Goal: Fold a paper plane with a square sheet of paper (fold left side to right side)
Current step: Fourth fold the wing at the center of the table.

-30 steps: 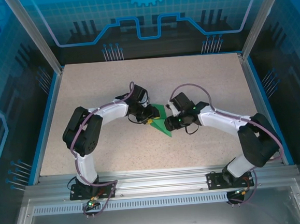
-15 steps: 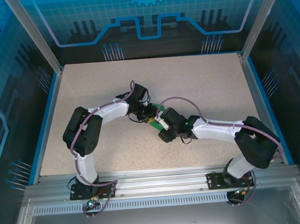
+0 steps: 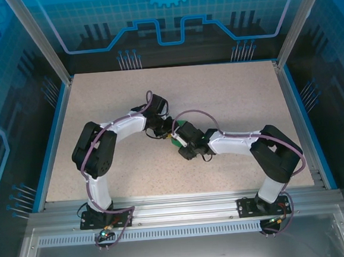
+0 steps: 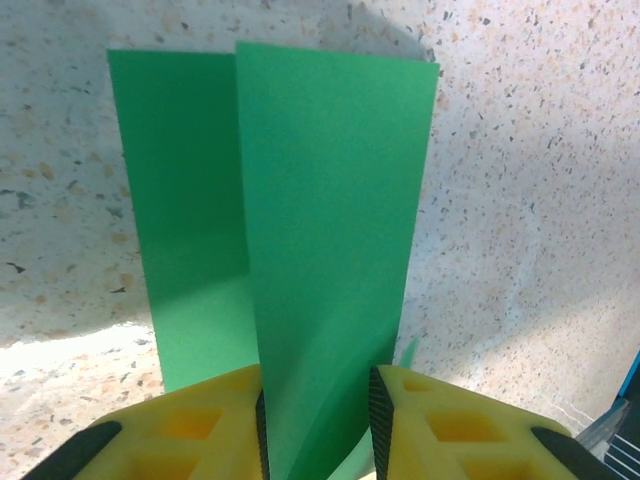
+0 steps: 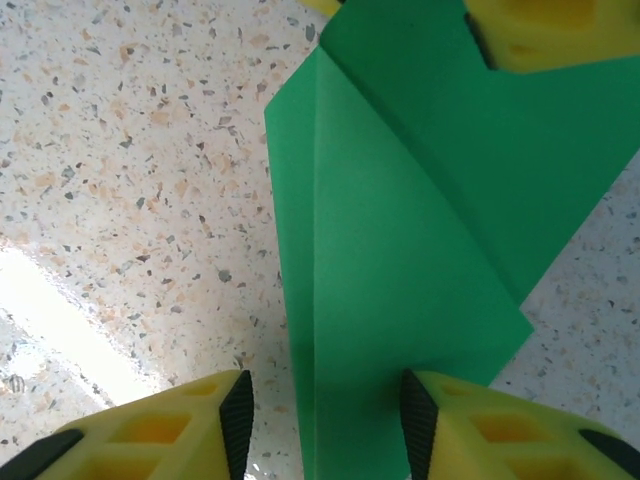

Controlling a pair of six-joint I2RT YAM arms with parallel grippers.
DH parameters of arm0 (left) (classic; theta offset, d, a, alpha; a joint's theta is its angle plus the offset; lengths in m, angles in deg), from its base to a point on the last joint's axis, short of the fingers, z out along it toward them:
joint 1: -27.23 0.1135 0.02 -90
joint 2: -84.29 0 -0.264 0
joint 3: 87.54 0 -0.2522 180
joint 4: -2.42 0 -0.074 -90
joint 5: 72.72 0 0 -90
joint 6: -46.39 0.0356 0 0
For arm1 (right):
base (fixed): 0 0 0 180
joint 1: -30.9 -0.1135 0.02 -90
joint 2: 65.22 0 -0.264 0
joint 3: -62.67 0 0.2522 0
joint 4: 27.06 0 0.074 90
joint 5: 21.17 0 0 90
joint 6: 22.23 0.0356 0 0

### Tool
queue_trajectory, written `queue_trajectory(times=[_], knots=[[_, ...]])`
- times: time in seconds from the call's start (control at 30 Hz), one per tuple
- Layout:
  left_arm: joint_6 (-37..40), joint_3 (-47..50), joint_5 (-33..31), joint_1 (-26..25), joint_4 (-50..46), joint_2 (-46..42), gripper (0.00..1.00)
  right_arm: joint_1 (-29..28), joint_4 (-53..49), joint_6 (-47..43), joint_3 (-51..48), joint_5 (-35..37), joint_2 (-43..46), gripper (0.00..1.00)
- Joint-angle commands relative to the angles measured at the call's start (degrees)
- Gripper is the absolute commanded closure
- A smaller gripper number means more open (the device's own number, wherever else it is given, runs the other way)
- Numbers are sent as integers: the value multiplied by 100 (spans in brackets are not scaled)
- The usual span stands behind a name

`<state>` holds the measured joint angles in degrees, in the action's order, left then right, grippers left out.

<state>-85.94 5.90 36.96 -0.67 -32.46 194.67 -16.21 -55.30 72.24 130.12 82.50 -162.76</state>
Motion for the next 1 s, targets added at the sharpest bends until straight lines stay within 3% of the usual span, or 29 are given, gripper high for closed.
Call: queue_trajectory(times=[0.0,0.27,0.73,0.8,0.97], knots=[[40,-247,392,-152,-243,9,67,-11,104,96,127,109,-176,58],[-107,-346,406,-152,-295,63,81,80,506,-31,-273,-77,159,56],[-302,-503,368,-133,-563,114,89,251,1014,-226,-848,-154,533,54],[-311,-525,345,-136,-609,114,90,248,1130,-228,-979,-160,740,46],[-364,-536,276,-130,-696,113,91,259,1187,-271,-1182,-136,1124,44]])
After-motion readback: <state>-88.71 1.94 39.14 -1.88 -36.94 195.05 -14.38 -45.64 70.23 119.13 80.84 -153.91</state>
